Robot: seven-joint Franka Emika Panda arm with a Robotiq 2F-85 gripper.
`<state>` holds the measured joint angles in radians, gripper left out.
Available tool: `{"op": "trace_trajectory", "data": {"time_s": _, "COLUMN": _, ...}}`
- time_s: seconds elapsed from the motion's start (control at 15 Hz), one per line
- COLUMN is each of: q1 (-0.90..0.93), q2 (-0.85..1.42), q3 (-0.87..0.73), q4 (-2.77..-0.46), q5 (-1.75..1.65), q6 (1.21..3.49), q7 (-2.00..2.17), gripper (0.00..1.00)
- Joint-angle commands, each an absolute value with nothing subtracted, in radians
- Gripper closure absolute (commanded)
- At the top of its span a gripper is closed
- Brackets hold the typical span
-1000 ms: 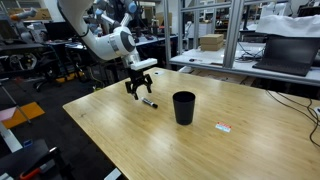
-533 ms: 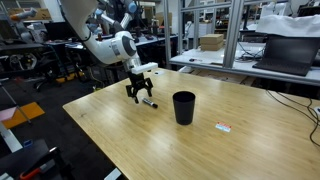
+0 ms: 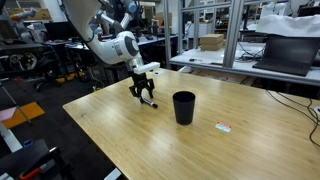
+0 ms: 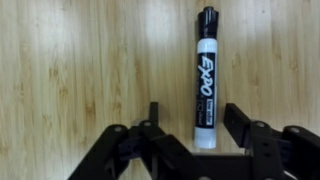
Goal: Put the marker in the cup
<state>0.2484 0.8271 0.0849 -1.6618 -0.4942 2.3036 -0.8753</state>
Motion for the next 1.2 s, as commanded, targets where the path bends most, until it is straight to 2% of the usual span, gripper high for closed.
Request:
{"op": "trace_trajectory", "data": {"time_s": 0.0, "q1": 0.243, "q2": 0.858, "q3": 0.09, "q4": -1.613, "q5": -0.499, "q6": 2.289, "q7": -0.861, "gripper": 0.62}}
{"op": "trace_trajectory", "data": {"time_s": 0.33, "q1": 0.204, "q2": 0.846, "q3": 0.111, "q4": -1.62, "q5": -0.465, "q6": 2.314, "q7": -0.886, "gripper": 0.97}}
{"op": "trace_trajectory", "data": {"time_s": 0.4, "q1": 0.181, "q2": 0.828, "q3": 0.123, "q4": -1.642, "q5": -0.444, "q6": 2.324, "q7": -0.9, "gripper": 0.99}}
{"op": "trace_trajectory", "data": {"time_s": 0.53, "q1": 0.119, "q2": 0.787, "q3": 0.157, "q4": -1.699, "q5": -0.397, "q6": 2.364, "q7": -0.961, "gripper": 0.95}}
{"op": "trace_trajectory", "data": {"time_s": 0.8, "q1": 0.013, "q2": 0.679, "q3": 0.182, "q4": -1.833, "q5": -0.301, "q6": 2.411, "q7": -1.052, "gripper": 0.95}}
{"op": "trace_trajectory", "data": {"time_s": 1.13, "q1": 0.036, "q2": 0.591, "q3": 0.161, "q4": -1.869, "q5": -0.288, "q6": 2.316, "q7": -1.036, "gripper": 0.95}}
